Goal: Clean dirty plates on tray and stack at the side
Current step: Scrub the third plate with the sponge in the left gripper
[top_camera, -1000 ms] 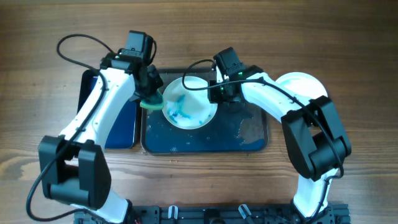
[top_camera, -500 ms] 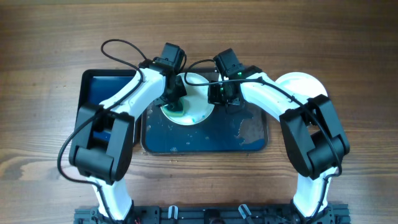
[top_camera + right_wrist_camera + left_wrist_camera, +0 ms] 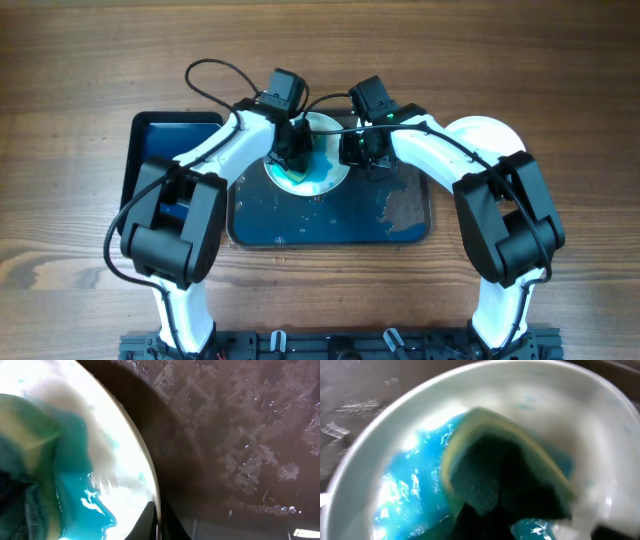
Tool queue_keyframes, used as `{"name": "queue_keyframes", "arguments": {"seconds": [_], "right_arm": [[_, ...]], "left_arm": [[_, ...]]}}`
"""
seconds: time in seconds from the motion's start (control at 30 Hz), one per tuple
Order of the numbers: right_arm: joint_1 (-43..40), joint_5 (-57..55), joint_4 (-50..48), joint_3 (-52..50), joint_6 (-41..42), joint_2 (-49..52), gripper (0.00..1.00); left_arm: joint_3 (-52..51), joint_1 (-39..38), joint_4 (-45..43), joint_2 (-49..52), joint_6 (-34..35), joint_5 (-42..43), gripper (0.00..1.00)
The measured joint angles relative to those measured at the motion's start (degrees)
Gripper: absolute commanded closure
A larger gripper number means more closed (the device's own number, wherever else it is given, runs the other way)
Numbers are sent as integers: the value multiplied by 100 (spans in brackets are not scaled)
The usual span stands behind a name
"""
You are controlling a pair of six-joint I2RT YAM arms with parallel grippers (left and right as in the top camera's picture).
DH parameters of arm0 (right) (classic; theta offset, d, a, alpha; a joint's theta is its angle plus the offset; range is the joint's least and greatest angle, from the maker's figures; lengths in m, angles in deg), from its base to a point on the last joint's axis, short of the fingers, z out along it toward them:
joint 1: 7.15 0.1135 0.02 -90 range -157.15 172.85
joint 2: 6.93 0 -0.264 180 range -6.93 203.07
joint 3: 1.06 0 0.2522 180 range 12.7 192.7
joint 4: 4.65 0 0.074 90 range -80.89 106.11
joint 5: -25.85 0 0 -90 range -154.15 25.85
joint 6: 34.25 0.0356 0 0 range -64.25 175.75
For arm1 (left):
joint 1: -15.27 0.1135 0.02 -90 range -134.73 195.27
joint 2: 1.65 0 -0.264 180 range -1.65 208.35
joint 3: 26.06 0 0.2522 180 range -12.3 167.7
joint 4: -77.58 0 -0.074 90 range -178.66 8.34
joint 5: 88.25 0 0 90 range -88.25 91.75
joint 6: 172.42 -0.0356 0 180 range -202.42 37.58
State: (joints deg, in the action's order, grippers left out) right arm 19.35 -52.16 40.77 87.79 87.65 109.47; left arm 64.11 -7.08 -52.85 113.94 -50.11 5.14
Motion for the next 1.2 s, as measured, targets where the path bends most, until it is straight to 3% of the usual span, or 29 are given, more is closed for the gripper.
{"name": "queue_keyframes", "arguments": {"seconds": [0.1,0.23,0.3,0.4,0.47,0.6,0.73,0.8,0.9,1.0,1.13,1.2], "right_arm": [[31,28,-44,0,0,0,95],[39,26,-44,0,0,0,96],[39,26,-39,0,0,0,96],[39,24,-39,0,0,0,96],[39,22,-42,0,0,0,96],[39,4,-109,0,2,2,96],[57,57,-129,0,2,17,96],[90,129,-166,0,4,33,96],[177,216,-168,2,2,44,96],[170,236,-136,2,2,44,96],[83,236,-46,2,-2,44,96],[68,234,-39,2,-2,39,96]], "left_arm": [[61,-42,262,0,354,-251,96],[59,157,256,2,-807,673,96],[2,304,190,52,-1685,1727,96],[-94,258,-181,131,-2096,2461,96],[-136,254,-505,162,-1954,2544,96],[-142,232,-761,162,-682,1633,96],[44,116,-114,33,527,-251,96],[85,111,166,22,798,-798,96],[131,107,560,9,855,-962,96],[131,223,599,4,66,-424,96],[59,549,498,11,-1543,1121,96],[22,575,278,39,-1628,1370,96]]}}
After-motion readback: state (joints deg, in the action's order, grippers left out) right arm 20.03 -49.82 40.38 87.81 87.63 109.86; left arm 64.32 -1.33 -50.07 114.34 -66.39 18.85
